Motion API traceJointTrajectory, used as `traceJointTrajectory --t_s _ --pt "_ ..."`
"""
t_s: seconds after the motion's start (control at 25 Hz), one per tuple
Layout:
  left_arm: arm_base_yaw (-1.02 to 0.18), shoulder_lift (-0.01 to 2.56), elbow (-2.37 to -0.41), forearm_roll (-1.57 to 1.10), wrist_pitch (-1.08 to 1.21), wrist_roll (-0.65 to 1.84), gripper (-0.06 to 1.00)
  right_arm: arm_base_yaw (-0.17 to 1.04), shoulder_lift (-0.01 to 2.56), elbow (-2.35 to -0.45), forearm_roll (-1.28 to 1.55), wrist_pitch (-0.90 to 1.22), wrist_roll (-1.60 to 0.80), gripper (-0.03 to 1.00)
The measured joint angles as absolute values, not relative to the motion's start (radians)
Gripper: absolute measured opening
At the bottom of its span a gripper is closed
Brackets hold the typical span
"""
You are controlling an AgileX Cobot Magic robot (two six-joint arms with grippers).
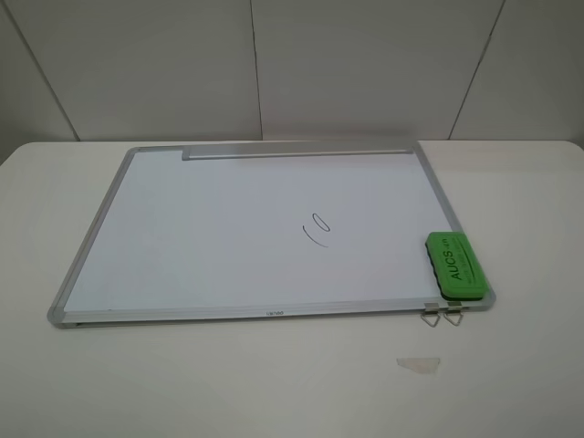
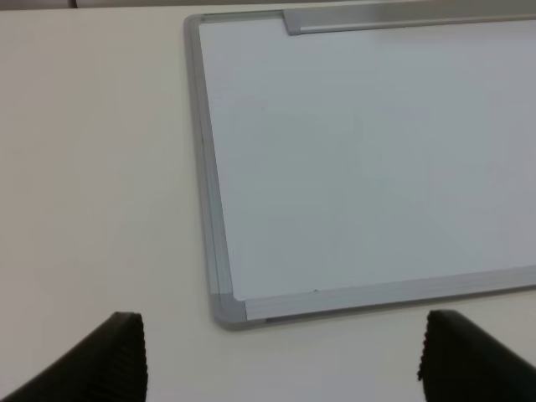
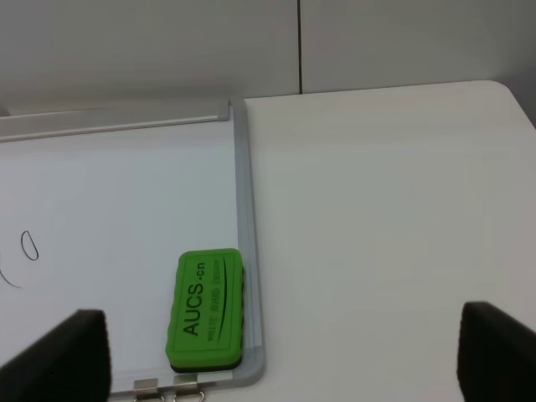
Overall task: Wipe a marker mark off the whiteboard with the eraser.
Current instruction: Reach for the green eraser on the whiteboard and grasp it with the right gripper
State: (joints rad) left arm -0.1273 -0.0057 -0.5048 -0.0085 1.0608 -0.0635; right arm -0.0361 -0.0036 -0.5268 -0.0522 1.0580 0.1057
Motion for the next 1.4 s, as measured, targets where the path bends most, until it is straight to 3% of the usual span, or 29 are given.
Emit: traceJointTrajectory --t_s 1.04,1.4 --pt "-0.127 -0.006 -0.505 -0.009 1.061 -0.063 0.68 -0.036 0.008 -0.535 0.000 1.053 0.106 0.83" --pt "-0.127 -0.006 -0.505 -0.009 1.061 -0.063 0.68 -0.036 0.359 -0.622 0.132 1.011 0.045 0.83"
